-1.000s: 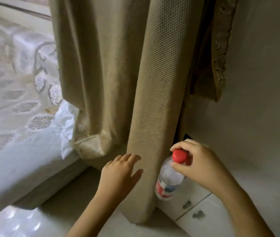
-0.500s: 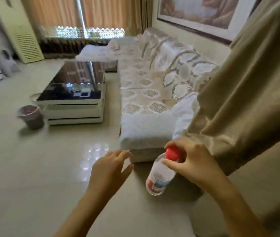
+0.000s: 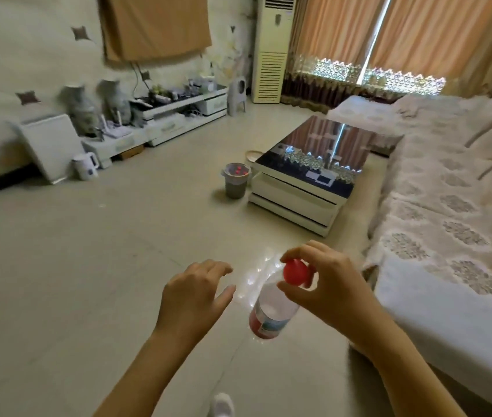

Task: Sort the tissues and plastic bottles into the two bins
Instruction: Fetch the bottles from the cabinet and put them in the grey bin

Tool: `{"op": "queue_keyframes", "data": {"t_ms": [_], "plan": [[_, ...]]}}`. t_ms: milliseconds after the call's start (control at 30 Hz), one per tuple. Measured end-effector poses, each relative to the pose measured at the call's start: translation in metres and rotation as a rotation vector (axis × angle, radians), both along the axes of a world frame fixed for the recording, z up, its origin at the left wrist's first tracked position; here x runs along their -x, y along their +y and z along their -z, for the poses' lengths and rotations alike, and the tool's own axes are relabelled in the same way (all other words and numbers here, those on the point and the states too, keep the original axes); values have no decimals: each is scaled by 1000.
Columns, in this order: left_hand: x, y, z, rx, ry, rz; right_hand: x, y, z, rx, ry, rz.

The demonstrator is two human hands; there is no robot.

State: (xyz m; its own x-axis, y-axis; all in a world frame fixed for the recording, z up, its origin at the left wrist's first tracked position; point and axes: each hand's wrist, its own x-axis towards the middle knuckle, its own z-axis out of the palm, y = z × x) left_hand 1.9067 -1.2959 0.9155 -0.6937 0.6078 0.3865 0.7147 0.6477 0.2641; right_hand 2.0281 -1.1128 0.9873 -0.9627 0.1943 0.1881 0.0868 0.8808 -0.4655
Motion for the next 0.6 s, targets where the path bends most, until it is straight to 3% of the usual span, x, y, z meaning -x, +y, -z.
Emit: {"op": "queue_keyframes", "data": {"t_ms": [600], "plan": [[290,-7,4,39,-13,-243,341,15,15,11,-42,-236]]}}
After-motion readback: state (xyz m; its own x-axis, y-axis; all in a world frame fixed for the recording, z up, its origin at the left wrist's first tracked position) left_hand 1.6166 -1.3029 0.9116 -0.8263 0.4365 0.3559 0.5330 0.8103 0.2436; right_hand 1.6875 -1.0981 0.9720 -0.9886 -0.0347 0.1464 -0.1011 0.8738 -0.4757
